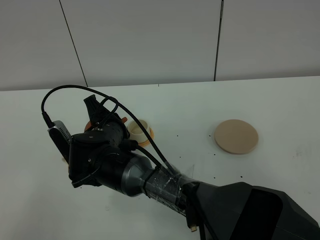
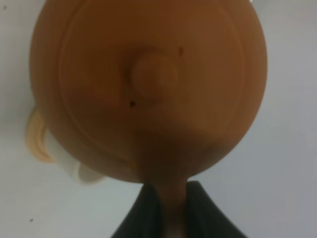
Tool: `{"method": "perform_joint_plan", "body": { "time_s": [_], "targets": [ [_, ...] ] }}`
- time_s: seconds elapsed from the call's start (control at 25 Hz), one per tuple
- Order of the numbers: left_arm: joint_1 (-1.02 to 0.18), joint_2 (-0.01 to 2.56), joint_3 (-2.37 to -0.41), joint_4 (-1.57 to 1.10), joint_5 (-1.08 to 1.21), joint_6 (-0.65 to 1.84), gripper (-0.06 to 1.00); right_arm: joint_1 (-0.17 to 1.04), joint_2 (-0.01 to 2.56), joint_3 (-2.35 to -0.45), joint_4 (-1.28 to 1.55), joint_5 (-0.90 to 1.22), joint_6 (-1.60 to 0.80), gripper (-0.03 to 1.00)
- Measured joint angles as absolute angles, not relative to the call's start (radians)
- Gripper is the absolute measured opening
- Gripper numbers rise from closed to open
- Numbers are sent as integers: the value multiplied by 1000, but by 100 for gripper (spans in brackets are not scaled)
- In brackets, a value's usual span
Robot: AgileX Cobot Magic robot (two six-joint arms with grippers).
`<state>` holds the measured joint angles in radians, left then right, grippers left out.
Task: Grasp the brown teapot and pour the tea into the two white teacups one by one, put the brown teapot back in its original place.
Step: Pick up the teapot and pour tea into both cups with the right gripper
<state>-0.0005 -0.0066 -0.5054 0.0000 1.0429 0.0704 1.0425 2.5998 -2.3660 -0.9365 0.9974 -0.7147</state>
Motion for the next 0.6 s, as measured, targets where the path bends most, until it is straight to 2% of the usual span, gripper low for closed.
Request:
{"method": "perform_joint_plan", "body": {
  "time_s": [0.6],
  "targets": [
    [0,-7,-505,0,1043,73,53,1043,2568,-2366,-895,1013,-674,9]
  ]
}}
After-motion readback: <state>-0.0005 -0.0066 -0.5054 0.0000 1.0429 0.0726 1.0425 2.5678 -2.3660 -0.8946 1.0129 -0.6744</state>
